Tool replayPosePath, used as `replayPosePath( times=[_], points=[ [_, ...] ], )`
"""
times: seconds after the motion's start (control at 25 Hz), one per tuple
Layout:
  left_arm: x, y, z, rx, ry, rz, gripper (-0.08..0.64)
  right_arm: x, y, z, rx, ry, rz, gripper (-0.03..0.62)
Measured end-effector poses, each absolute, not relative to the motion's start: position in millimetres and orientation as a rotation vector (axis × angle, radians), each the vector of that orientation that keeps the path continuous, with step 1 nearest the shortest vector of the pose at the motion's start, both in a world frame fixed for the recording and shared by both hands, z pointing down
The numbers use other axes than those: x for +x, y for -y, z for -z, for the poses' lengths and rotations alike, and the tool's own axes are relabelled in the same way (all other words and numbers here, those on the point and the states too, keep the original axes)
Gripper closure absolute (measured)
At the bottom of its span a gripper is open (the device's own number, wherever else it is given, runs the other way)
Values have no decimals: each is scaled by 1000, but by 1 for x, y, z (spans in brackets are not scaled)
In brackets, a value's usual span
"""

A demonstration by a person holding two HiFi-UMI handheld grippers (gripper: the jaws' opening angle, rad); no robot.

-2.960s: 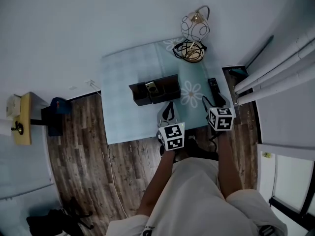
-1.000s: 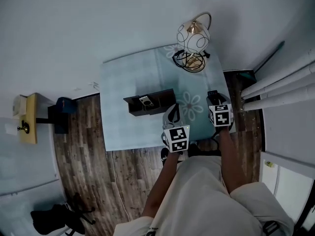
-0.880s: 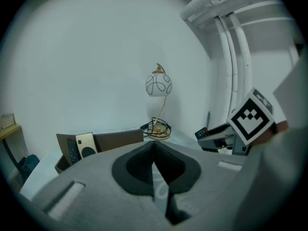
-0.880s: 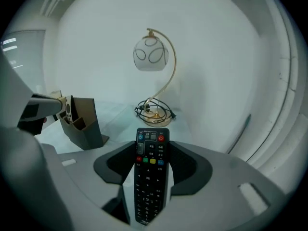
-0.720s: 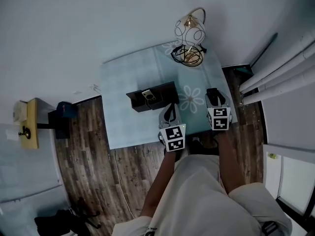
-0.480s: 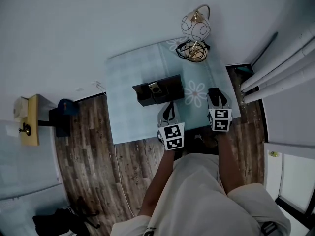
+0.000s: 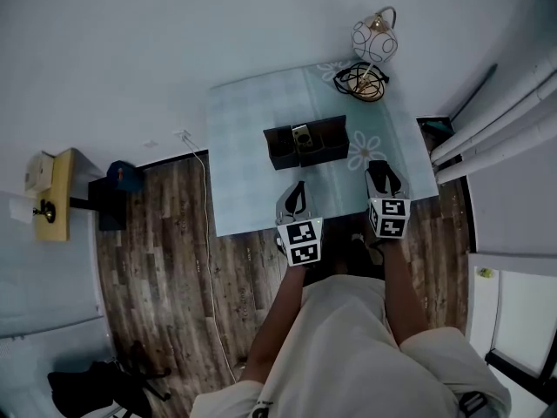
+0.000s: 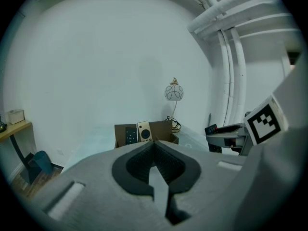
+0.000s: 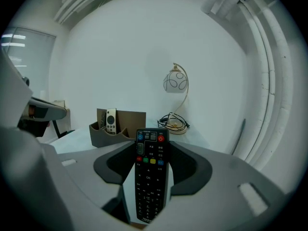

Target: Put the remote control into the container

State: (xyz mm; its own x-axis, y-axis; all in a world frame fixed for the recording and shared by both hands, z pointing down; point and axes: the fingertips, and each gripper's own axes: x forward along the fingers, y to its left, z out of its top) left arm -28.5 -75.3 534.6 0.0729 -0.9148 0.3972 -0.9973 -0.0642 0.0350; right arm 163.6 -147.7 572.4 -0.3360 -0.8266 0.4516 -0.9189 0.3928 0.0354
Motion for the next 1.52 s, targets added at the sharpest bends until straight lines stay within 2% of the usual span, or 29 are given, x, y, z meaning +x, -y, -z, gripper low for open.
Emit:
replayPosePath(
  times=[0.36, 1.12, 1.52],
  points=[
    [-62, 59, -546, 2029, 1904, -361, 555, 119, 141, -546, 1511, 2399, -336, 374],
    [-75, 150, -522, 1959, 1991, -319, 555, 59, 255, -470, 1383, 2619, -244, 374],
    [-89, 169, -521, 1893, 2057, -313, 555, 42, 283, -470, 1345, 2703, -267, 374]
  ],
)
